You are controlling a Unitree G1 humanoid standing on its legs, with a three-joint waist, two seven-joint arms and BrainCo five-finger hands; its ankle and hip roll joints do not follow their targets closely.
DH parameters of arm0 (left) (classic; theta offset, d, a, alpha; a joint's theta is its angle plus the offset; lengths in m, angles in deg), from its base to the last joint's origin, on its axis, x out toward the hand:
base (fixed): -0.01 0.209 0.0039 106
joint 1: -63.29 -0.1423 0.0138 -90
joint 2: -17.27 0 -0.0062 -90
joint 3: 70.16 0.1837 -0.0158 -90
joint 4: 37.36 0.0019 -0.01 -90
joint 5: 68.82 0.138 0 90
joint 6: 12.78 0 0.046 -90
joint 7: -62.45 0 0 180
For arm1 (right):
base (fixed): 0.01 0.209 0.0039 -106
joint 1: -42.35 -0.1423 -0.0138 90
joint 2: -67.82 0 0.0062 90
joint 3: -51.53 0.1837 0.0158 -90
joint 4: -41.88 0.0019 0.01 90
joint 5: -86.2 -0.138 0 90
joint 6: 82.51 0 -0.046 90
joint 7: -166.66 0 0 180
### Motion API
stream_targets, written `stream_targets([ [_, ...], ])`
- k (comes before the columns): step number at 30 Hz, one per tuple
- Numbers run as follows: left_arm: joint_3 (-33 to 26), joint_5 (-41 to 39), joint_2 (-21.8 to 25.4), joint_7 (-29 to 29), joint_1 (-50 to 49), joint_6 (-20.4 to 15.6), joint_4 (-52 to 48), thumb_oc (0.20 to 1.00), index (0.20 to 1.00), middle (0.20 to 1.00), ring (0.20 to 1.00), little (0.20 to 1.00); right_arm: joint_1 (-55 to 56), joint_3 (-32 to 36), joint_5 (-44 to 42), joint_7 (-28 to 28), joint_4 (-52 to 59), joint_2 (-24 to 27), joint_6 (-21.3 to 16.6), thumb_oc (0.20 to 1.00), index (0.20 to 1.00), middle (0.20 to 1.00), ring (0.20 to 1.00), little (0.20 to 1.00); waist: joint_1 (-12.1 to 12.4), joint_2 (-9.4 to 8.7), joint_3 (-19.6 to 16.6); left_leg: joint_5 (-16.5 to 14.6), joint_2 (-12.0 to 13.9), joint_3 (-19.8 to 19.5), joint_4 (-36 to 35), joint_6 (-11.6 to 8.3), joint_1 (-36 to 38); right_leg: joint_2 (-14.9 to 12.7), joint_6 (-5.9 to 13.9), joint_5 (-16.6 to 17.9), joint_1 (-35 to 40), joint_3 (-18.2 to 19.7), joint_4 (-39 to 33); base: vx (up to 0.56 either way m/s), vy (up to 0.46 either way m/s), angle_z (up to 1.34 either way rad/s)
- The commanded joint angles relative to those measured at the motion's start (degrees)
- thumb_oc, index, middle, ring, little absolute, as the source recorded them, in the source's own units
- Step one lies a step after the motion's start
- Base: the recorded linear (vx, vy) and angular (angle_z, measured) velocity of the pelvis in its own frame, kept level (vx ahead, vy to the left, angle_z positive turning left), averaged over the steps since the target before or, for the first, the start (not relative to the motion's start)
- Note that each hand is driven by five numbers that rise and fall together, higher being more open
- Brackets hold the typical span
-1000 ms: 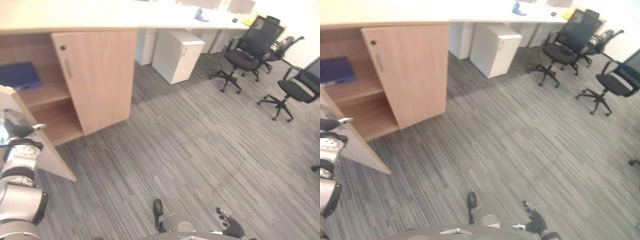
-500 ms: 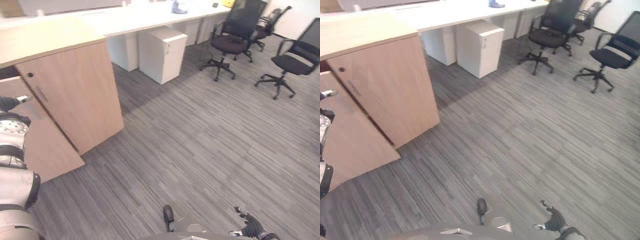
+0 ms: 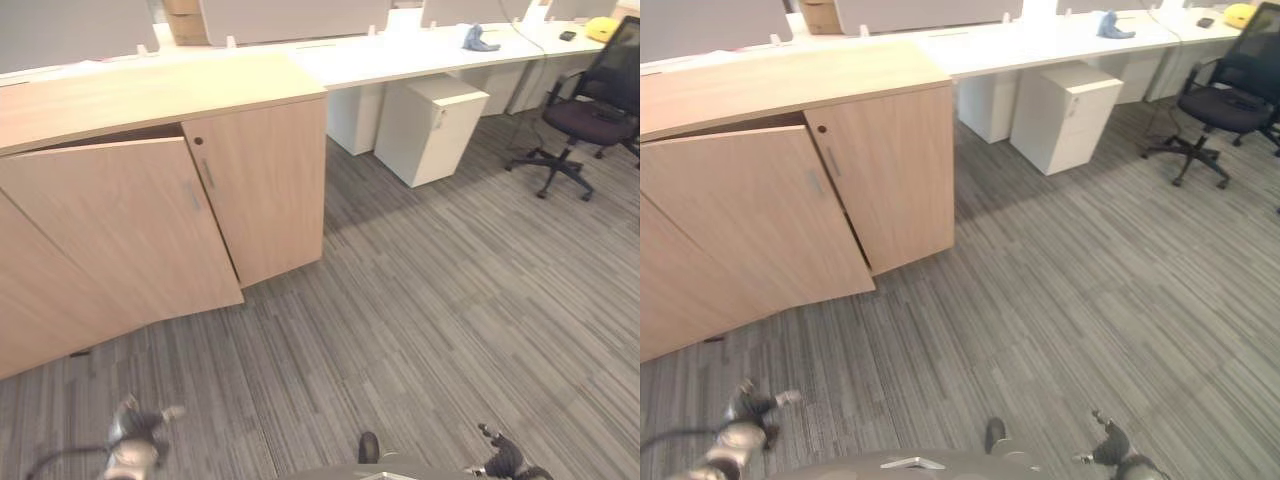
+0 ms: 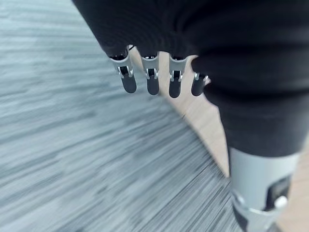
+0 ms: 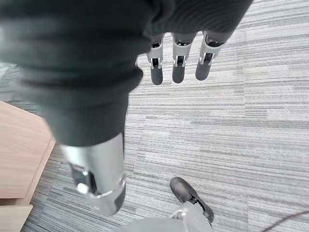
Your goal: Put the empty folder in the office cabinet
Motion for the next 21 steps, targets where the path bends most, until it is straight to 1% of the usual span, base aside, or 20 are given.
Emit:
stream_targets([
  [1, -1.1, 0.0, 4.2, 2.7, 6.8, -0.5, 2.9, 1.0, 1.0, 1.0, 1.0, 1.0, -0.8, 0.0, 2.4, 2.4, 1.4, -0.4, -0.8, 1.0, 1.0, 1.0, 1.0, 1.0, -0.1, -1.23, 0.3, 1.6, 1.8, -1.7, 0.9, -1.13, 0.5, -2.4, 4.33, -3.0, 0.2, 4.4, 2.0, -0.05, -0.065, 0.18],
  [3, -0.9, 0.9, 1.4, 4.1, 4.3, 0.2, 4.8, 1.0, 1.0, 1.0, 1.0, 1.0, -1.6, -0.1, 3.0, 3.3, 1.0, -0.8, -1.0, 1.0, 1.0, 1.0, 1.0, 1.0, 0.5, -0.94, 0.5, 1.8, 1.8, -1.6, 1.9, -1.09, -0.2, -2.3, 3.91, -3.4, 1.2, 3.5, 1.4, -0.07, -0.063, 0.28],
  [4, -2.6, 0.5, -1.4, 4.3, 1.8, 1.2, 7.0, 1.0, 1.0, 1.0, 1.0, 1.0, -2.2, -0.1, 4.3, 4.7, 0.9, -1.1, -1.2, 1.0, 1.0, 1.0, 1.0, 1.0, 1.3, -0.82, 0.8, 1.2, 1.3, -1.9, 3.6, -0.76, -0.9, -2.4, 3.66, -3.6, 1.9, 2.9, 0.8, -0.09, -0.078, 0.34],
  [5, -2.5, 1.5, -3.0, 4.6, 1.0, 1.6, 8.5, 1.0, 1.0, 1.0, 1.0, 1.0, -2.9, -0.4, 4.7, 5.0, -0.4, -1.6, -0.9, 1.0, 1.0, 1.0, 1.0, 1.0, 2.0, -0.88, 1.0, 0.4, 0.1, -3.2, 4.5, -0.35, -1.4, -2.6, 3.51, -3.6, 2.1, 2.8, 0.6, -0.09, -0.052, 0.15],
  [6, -1.6, 3.1, -4.0, 4.9, 0.6, 1.8, 9.7, 1.0, 1.0, 1.0, 1.0, 1.0, -3.3, -0.4, 4.2, 4.5, -2.1, -2.3, -0.6, 1.0, 1.0, 1.0, 1.0, 1.0, 2.4, -1.02, 1.0, -0.2, -1.0, -4.5, 5.2, -0.04, -2.0, -2.8, 3.41, -3.6, 2.4, 2.6, 0.4, -0.04, -0.02, 0.1],
  [7, -1.6, 3.2, -4.0, 4.9, 0.7, 1.8, 9.7, 1.0, 1.0, 1.0, 1.0, 1.0, -3.4, -0.4, 4.2, 4.5, -2.2, -2.4, -0.7, 1.0, 1.0, 1.0, 1.0, 1.0, 2.3, -1.05, 1.0, -0.3, -1.1, -4.7, 5.3, 0.0, -2.1, -2.9, 3.44, -3.6, 2.5, 2.4, 0.4, -0.04, -0.032, 0.11],
  [8, -0.6, 4.1, -5.3, 5.5, 0.3, 2.4, 10.4, 1.0, 1.0, 1.0, 1.0, 1.0, -4.2, -0.9, 3.3, 3.8, -5.7, -3.8, 0.2, 1.0, 1.0, 1.0, 1.0, 1.0, 3.4, -1.44, 0.9, -1.3, -3.7, -7.2, 5.7, 0.88, -3.2, -3.5, 3.27, -3.6, 2.9, 1.7, 0.1, -0.05, -0.031, 0.34],
  [9, -0.7, 3.7, -5.8, 5.9, 0.4, 2.7, 10.8, 1.0, 1.0, 1.0, 1.0, 1.0, -4.6, -1.0, 2.7, 3.4, -8.1, -4.7, 0.7, 1.0, 1.0, 1.0, 1.0, 1.0, 3.7, -1.58, 0.8, -1.6, -5.2, -8.3, 5.5, 1.42, -3.9, -3.7, 3.18, -3.5, 3.0, 1.0, 0.2, -0.05, -0.032, 0.29],
  [11, -0.7, 3.6, -5.7, 5.9, 0.4, 2.7, 10.8, 1.0, 1.0, 1.0, 1.0, 1.0, -4.7, -1.0, 2.7, 3.4, -8.3, -4.7, 0.6, 1.0, 1.0, 1.0, 1.0, 1.0, 3.5, -1.64, 0.8, -1.6, -5.2, -8.5, 5.6, 1.46, -4.0, -3.8, 3.22, -3.6, 3.0, 0.8, 0.2, -0.04, 0.003, 0.35],
  [12, -0.5, 3.1, -6.2, 6.4, 0.5, 3.2, 11.2, 1.0, 1.0, 1.0, 1.0, 1.0, -5.2, -0.8, 1.6, 2.8, -11.3, -6.2, 1.6, 1.0, 1.0, 1.0, 1.0, 1.0, 3.9, -1.34, 0.5, -1.7, -7.0, -8.7, 4.2, 2.58, -4.2, -3.9, 3.1, -3.5, 3.1, -0.5, 0.5, -0.05, 0.024, 0.5],
  [14, 0.5, 3.8, -6.8, 6.6, 0.1, 3.4, 11.3, 1.0, 1.0, 1.0, 1.0, 1.0, -5.5, -0.9, 0.5, 2.1, -14.3, -8.0, 2.4, 1.0, 1.0, 1.0, 1.0, 1.0, 4.3, -1.19, -0.1, -1.5, -7.9, -8.8, 2.4, 3.21, -3.5, -3.7, 3.1, -3.2, 3.4, -0.7, 0.3, -0.01, 0.052, 0.28],
  [17, 1.9, 3.0, -7.2, 7.0, 0.3, 3.4, 10.4, 1.0, 1.0, 1.0, 1.0, 1.0, -5.5, -0.8, -0.9, 1.8, -16.2, -9.7, 2.8, 1.0, 1.0, 1.0, 1.0, 1.0, 4.9, -1.56, -1.1, -1.6, -8.5, -9.0, 0.8, 3.57, -2.3, -3.8, 3.48, -2.8, 4.2, -1.0, -0.6, 0.04, 0.05, 0.13],
  [21, 3.2, 1.5, -7.2, 6.9, 1.6, 3.2, 9.3, 1.0, 1.0, 1.0, 1.0, 1.0, -6.4, -1.2, -1.9, 1.7, -17.6, -11.1, 3.2, 1.0, 1.0, 1.0, 1.0, 1.0, 5.6, -2.04, -1.6, -1.7, -8.9, -9.2, 0.2, 3.95, -2.0, -4.4, 3.8, -2.6, 4.5, -1.3, -0.3, 0.01, 0.048, 0.08],
])
